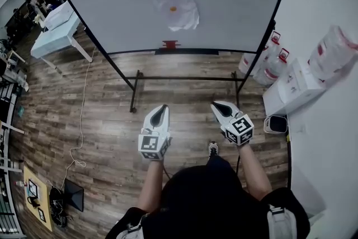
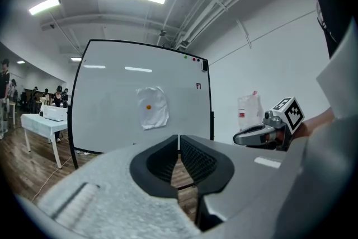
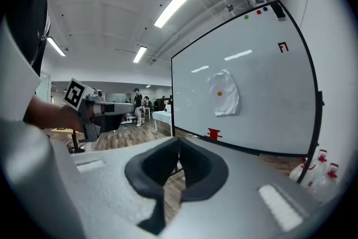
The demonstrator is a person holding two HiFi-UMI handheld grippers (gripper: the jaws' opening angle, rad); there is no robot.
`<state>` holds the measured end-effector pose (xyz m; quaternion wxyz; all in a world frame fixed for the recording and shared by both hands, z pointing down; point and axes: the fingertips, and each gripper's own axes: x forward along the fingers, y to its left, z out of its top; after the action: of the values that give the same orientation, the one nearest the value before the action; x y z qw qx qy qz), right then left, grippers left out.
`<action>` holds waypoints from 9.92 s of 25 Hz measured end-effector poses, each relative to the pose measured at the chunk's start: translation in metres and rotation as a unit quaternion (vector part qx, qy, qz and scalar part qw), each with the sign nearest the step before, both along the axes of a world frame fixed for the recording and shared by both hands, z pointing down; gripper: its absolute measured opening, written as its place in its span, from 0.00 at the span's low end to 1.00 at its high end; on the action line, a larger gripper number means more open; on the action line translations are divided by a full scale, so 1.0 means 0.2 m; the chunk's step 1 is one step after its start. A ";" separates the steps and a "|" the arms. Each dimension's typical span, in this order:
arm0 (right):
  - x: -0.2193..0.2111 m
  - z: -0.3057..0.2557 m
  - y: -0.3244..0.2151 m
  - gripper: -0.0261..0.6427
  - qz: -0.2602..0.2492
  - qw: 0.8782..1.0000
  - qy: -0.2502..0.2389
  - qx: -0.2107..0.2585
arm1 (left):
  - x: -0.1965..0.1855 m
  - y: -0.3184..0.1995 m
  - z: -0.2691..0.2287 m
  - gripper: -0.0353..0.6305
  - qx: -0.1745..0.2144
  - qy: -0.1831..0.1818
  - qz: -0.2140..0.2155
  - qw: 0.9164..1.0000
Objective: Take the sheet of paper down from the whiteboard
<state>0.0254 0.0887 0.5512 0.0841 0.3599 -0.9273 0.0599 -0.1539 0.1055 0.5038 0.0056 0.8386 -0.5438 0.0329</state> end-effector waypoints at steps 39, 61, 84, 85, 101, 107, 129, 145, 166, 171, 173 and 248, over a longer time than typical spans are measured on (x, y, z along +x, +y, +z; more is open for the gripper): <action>0.33 0.05 -0.91 0.05 -0.110 0.994 0.014 -0.022 | 0.29 -0.71 -0.03 0.09 -0.004 0.014 -0.123 0.992; 0.39 0.11 -1.05 0.05 -0.153 0.988 0.018 -0.025 | 0.37 -0.82 -0.09 0.09 0.008 -0.001 -0.155 0.988; 0.36 0.09 -1.42 0.05 -0.099 0.995 0.012 -0.026 | 0.27 -1.27 -0.11 0.09 0.009 0.011 -0.119 0.993; 0.35 0.08 -1.46 0.05 -0.095 0.995 0.013 -0.024 | 0.25 -1.31 -0.12 0.09 0.011 0.011 -0.115 0.993; 0.10 0.07 -1.85 0.05 -0.071 0.997 0.029 -0.025 | 0.02 -1.82 -0.11 0.09 0.010 0.019 -0.072 0.997; 0.03 0.07 -1.96 0.05 -0.061 0.997 0.029 -0.023 | -0.05 -1.95 -0.09 0.09 0.008 0.023 -0.059 0.998; -0.10 -0.24 -2.29 0.05 0.042 0.997 -0.012 0.059 | -0.21 -2.35 -0.12 0.09 0.033 0.039 0.008 0.999; -0.13 -0.45 -2.45 0.11 -0.007 0.995 -0.015 0.099 | -0.10 -2.50 -0.24 0.09 0.058 0.029 -0.006 0.998; -0.17 -0.44 -2.51 0.16 -0.099 0.989 0.001 0.114 | 0.07 -2.65 -0.22 0.09 0.054 0.017 -0.047 0.997; -0.16 -0.45 -2.52 0.07 -0.120 0.987 -0.013 0.102 | 0.06 -2.66 -0.20 0.09 0.056 0.014 -0.066 0.996; -0.15 -0.44 -2.53 0.05 -0.127 0.987 -0.021 0.094 | 0.06 -2.66 -0.19 0.13 0.055 0.011 -0.074 0.996; -0.31 -0.28 -2.29 0.04 -0.093 0.989 -0.112 -0.020 | -0.10 -2.43 -0.07 0.25 0.047 -0.011 -0.090 0.995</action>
<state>-0.0371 -0.3697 0.4951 -0.0082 0.2609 -0.9590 0.1100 -0.1733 -0.3813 0.4894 -0.0366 0.7853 -0.6178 0.0156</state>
